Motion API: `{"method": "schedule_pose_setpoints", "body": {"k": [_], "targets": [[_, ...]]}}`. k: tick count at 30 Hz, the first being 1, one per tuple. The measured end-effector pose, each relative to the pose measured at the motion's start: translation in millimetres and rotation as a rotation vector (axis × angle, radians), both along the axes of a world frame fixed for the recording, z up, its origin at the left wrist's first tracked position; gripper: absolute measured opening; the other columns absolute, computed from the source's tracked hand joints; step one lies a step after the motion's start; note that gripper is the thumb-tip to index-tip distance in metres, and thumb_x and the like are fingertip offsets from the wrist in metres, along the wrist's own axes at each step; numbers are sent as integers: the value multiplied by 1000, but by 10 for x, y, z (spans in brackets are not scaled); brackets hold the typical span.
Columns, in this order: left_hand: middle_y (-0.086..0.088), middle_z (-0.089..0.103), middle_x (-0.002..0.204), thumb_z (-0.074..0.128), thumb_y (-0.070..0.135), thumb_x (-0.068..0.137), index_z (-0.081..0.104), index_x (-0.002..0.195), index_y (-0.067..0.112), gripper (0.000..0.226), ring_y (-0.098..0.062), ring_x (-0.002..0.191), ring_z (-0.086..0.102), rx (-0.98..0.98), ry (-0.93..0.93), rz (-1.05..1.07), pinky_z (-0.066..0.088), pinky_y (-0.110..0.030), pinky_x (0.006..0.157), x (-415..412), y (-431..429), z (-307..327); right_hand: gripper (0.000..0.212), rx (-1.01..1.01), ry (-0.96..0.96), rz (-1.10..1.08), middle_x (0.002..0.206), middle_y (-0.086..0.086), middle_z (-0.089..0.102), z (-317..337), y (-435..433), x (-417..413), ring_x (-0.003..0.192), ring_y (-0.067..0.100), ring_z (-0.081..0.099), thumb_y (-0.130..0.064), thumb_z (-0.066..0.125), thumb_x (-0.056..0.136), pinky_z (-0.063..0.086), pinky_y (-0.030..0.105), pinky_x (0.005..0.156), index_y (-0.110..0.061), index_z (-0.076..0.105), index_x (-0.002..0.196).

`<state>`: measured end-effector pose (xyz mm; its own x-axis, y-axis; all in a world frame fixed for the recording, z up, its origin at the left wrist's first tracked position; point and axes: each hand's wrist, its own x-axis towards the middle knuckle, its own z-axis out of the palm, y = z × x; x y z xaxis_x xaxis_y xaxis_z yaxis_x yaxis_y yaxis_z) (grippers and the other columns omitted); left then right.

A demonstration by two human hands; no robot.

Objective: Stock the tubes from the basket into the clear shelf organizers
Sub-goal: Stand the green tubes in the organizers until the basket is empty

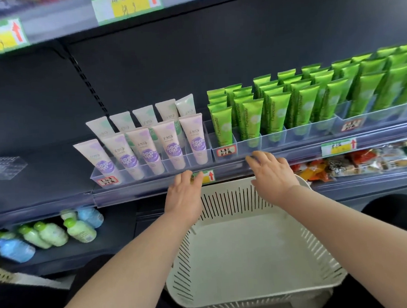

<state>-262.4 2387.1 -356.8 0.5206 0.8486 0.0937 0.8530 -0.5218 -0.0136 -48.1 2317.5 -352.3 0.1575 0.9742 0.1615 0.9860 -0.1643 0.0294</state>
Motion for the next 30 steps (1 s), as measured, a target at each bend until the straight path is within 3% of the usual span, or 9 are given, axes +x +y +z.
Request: {"method": "schedule_pose_setpoints", "body": {"k": [4, 9, 13, 17, 23, 30], "targets": [[-6, 39, 127, 54, 2, 80, 26, 148, 28, 78, -27, 114, 38, 107, 59, -78, 36, -39, 99, -90, 110, -68, 56, 39, -68, 14, 139, 9, 35, -112, 53, 39, 124, 30, 37, -33, 57, 87, 36, 45, 97, -28, 36, 138], [-8, 45, 116, 55, -1, 69, 36, 145, 25, 82, -30, 98, 47, 175, 115, -228, 41, -43, 89, -182, 292, -94, 63, 218, -101, 44, 123, 15, 50, -238, 110, 114, 109, 33, 46, -28, 70, 77, 39, 48, 87, -22, 45, 134], [-10, 48, 111, 60, -4, 66, 44, 141, 22, 82, -30, 92, 47, 263, 74, -321, 42, -43, 78, -251, 405, -134, 63, 339, -115, 48, 121, 16, 51, -390, 170, 146, 111, 31, 39, -24, 71, 77, 32, 49, 93, -22, 48, 135], [-11, 47, 111, 57, -5, 66, 42, 143, 23, 83, -30, 93, 44, 294, 44, -353, 40, -44, 77, -290, 485, -237, 58, 410, -119, 37, 124, 14, 48, -553, 216, 172, 115, 31, 41, -28, 66, 82, 30, 49, 97, -24, 47, 137], [-12, 46, 113, 54, -4, 68, 43, 142, 22, 80, -32, 95, 41, 320, -13, -372, 37, -46, 76, -307, 514, -286, 54, 432, -112, 37, 125, 13, 46, -588, 240, 177, 116, 31, 38, -37, 60, 86, 26, 48, 98, -24, 45, 136], [-12, 45, 118, 52, -2, 70, 35, 146, 21, 82, -33, 99, 44, 294, 110, -360, 42, -47, 81, -279, 473, -160, 56, 289, -74, -48, 131, 14, 45, -384, 176, 35, 118, 33, 40, -35, 59, 88, 31, 50, 98, -24, 40, 139]]}}
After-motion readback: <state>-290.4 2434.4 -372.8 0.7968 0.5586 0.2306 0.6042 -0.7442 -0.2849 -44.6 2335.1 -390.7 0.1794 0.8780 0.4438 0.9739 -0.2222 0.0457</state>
